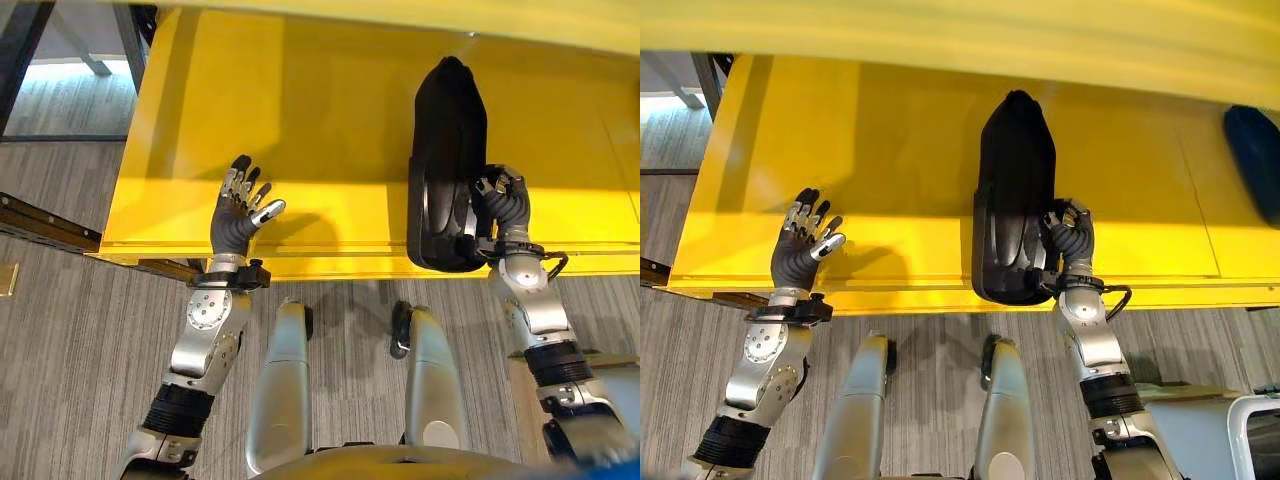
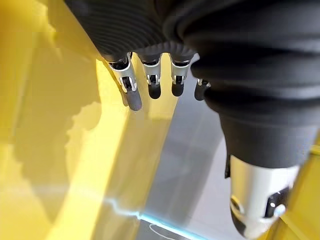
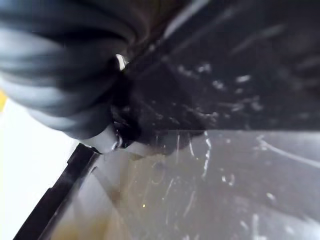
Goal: Move parts from the plastic box to the shelf.
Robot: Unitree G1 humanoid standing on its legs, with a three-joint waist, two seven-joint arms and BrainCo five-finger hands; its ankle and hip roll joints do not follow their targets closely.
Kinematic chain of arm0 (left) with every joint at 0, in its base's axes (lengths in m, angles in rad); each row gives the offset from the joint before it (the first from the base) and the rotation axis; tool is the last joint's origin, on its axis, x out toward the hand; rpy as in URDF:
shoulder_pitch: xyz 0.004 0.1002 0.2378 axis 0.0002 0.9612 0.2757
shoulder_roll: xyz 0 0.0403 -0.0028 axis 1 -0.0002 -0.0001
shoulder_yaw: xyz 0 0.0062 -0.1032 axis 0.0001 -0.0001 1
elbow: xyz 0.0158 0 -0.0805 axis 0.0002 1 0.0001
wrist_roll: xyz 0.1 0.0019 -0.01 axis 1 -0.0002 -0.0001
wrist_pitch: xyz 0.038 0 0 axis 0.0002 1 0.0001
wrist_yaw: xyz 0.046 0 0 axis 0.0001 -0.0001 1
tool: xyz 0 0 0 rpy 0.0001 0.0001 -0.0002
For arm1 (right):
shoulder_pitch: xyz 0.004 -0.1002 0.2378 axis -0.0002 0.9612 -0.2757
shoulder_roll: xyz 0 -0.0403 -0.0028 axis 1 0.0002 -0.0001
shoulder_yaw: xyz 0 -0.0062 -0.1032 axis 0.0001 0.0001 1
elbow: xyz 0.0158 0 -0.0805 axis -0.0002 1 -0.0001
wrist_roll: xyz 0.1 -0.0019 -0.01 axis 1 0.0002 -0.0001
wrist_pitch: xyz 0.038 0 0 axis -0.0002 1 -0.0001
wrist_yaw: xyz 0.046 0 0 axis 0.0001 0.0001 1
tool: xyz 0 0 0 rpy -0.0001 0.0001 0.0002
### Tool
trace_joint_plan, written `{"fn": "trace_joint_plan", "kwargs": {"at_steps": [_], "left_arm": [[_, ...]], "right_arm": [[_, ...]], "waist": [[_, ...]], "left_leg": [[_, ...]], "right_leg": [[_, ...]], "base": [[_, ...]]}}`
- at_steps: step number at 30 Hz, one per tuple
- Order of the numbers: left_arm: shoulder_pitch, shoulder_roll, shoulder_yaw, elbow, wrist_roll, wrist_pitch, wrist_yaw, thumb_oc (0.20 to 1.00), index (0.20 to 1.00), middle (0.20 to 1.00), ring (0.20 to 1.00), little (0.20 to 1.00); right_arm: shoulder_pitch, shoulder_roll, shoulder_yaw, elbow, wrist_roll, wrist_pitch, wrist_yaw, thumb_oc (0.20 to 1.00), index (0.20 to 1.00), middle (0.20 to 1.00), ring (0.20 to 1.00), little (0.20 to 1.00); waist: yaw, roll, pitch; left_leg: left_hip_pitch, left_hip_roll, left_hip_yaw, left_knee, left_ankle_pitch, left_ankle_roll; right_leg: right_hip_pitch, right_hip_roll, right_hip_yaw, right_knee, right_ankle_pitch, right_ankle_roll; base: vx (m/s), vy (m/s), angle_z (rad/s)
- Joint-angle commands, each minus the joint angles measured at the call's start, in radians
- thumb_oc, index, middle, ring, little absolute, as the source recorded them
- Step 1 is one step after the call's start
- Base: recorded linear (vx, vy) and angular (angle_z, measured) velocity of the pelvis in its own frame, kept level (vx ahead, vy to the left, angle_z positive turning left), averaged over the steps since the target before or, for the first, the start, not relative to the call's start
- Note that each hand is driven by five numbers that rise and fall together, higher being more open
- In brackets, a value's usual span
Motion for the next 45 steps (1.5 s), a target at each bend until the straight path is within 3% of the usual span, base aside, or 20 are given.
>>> {"fn": "trace_joint_plan", "kwargs": {"at_steps": [1, 7, 11, 15, 16, 23, 29, 36, 45], "left_arm": [[0.042, 0.001, -0.043, -0.004, 0.000, -0.002, 0.022, 1.000, 1.000, 1.000, 1.000, 1.000], [0.042, 0.039, -0.089, -0.017, -0.027, -0.011, 0.014, 1.000, 1.000, 1.000, 1.000, 1.000], [0.042, 0.050, -0.111, -0.018, -0.050, -0.012, 0.003, 1.000, 1.000, 1.000, 1.000, 1.000], [0.044, 0.073, -0.127, -0.022, -0.069, -0.013, -0.023, 1.000, 1.000, 1.000, 1.000, 1.000], [0.046, 0.075, -0.128, -0.024, -0.073, -0.015, -0.027, 1.000, 1.000, 1.000, 1.000, 1.000], [0.041, 0.088, -0.129, -0.024, -0.067, -0.018, -0.057, 1.000, 1.000, 1.000, 1.000, 1.000], [0.032, 0.076, -0.130, -0.007, -0.065, -0.018, -0.066, 1.000, 1.000, 1.000, 1.000, 1.000], [0.018, 0.066, -0.132, 0.004, -0.074, -0.016, -0.054, 1.000, 1.000, 1.000, 1.000, 1.000], [0.018, 0.065, -0.128, 0.010, -0.081, -0.017, -0.041, 1.000, 1.000, 1.000, 1.000, 1.000]], "right_arm": [[-0.101, -0.091, -0.081, 0.035, 0.010, -0.070, -0.064, 0.200, 0.200, 0.200, 0.200, 0.200], [-0.384, -0.328, -0.039, 0.301, 0.049, -0.050, -0.092, 0.200, 0.200, 0.200, 0.200, 0.200], [-0.588, -0.447, 0.086, 0.535, 0.124, -0.038, -0.033, 0.200, 0.200, 0.200, 0.200, 0.200], [-0.802, -0.549, 0.300, 0.848, 0.137, 0.009, 0.095, 0.200, 0.200, 0.200, 0.200, 0.200], [-0.823, -0.553, 0.324, 0.887, 0.138, 0.014, 0.106, 0.200, 0.200, 0.200, 0.200, 0.200], [-0.904, -0.604, 0.498, 1.042, 0.008, 0.044, 0.201, 0.200, 0.200, 0.200, 0.200, 0.200], [-0.864, -0.583, 0.482, 1.054, 0.051, 0.037, 0.239, 0.200, 0.200, 0.200, 0.200, 0.200], [-0.847, -0.492, 0.430, 1.082, 0.114, 0.036, 0.223, 0.200, 0.200, 0.200, 0.200, 0.200], [-0.853, -0.470, 0.387, 1.092, 0.171, 0.027, 0.200, 0.200, 0.200, 0.200, 0.200, 0.200]], "waist": [[0.012, 0.028, -0.038], [0.020, 0.034, -0.056], [0.024, 0.034, -0.059], [0.035, 0.033, -0.061], [0.039, 0.037, -0.064], [0.041, 0.042, -0.071], [0.038, 0.045, -0.072], [0.042, 0.052, -0.067], [0.045, 0.055, -0.069]], "left_leg": [[0.023, 0.032, -0.061, -0.009, -0.046, -0.036], [-0.034, 0.031, -0.059, 0.000, -0.039, -0.041], [-0.055, 0.035, -0.058, -0.006, -0.027, -0.048], [-0.069, 0.038, -0.059, -0.022, -0.010, -0.056], [-0.056, 0.046, -0.060, -0.021, -0.036, -0.057], [-0.068, 0.050, -0.065, -0.040, -0.019, -0.067], [-0.073, 0.052, -0.065, -0.049, -0.010, -0.071], [-0.092, 0.051, -0.063, -0.039, -0.008, -0.069], [-0.111, 0.045, -0.065, -0.030, -0.005, -0.067]], "right_leg": [[-0.003, 0.002, 0.016, 0.027, -0.025, -0.022], [-0.070, 0.006, 0.019, 0.046, -0.026, -0.024], [-0.095, 0.010, 0.023, 0.044, -0.017, -0.026], [-0.113, 0.011, 0.022, 0.036, -0.008, -0.028], [-0.106, 0.013, 0.019, 0.048, -0.036, -0.024], [-0.116, 0.013, 0.011, 0.040, -0.034, -0.027], [-0.123, 0.020, 0.013, 0.039, -0.037, -0.030], [-0.139, 0.023, 0.016, 0.049, -0.037, -0.032], [-0.153, 0.021, 0.015, 0.059, -0.041, -0.034]], "base": [[-0.03, 0.000, 0.02], [-0.02, 0.000, -0.04], [-0.01, -0.001, -0.02], [0.01, -0.011, -0.01], [0.08, -0.028, -0.01], [0.01, -0.009, 0.00], [0.00, -0.004, 0.01], [-0.01, -0.001, -0.02], [0.00, 0.000, 0.00]]}}
